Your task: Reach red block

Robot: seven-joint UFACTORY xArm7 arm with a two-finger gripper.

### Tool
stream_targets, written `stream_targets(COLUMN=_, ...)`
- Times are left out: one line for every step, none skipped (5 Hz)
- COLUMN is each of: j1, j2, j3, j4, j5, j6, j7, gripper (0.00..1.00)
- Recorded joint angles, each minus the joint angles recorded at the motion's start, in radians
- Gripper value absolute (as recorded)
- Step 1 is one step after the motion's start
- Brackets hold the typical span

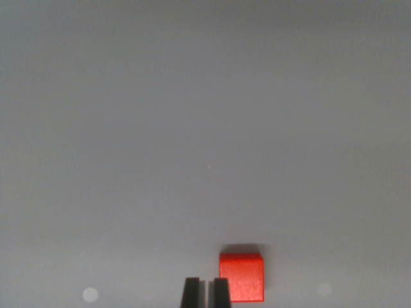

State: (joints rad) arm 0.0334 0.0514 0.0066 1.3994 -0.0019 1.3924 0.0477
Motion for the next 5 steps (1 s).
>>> stream_targets(j1=-0.0021, j2=0.002, j3=-0.002, j4=-0.037, j5=-0.0019, j6=-0.04, j7=0.0, gripper=0.0)
stream_targets(j1=-0.0021, j2=0.002, j3=-0.002, j4=-0.037, j5=-0.0019, j6=-0.04, j7=0.0, gripper=0.0)
stream_targets(j1=-0.0043, j2=0.005, j3=-0.004, j4=-0.075, j5=-0.0038, j6=-0.081, j7=0.001, gripper=0.0)
stream_targets(j1=-0.0043, j2=0.005, j3=-0.004, j4=-0.075, j5=-0.0038, j6=-0.081, j7=0.001, gripper=0.0)
stream_targets(j1=-0.0066, j2=0.008, j3=-0.006, j4=-0.116, j5=-0.0059, j6=-0.125, j7=0.001, gripper=0.0)
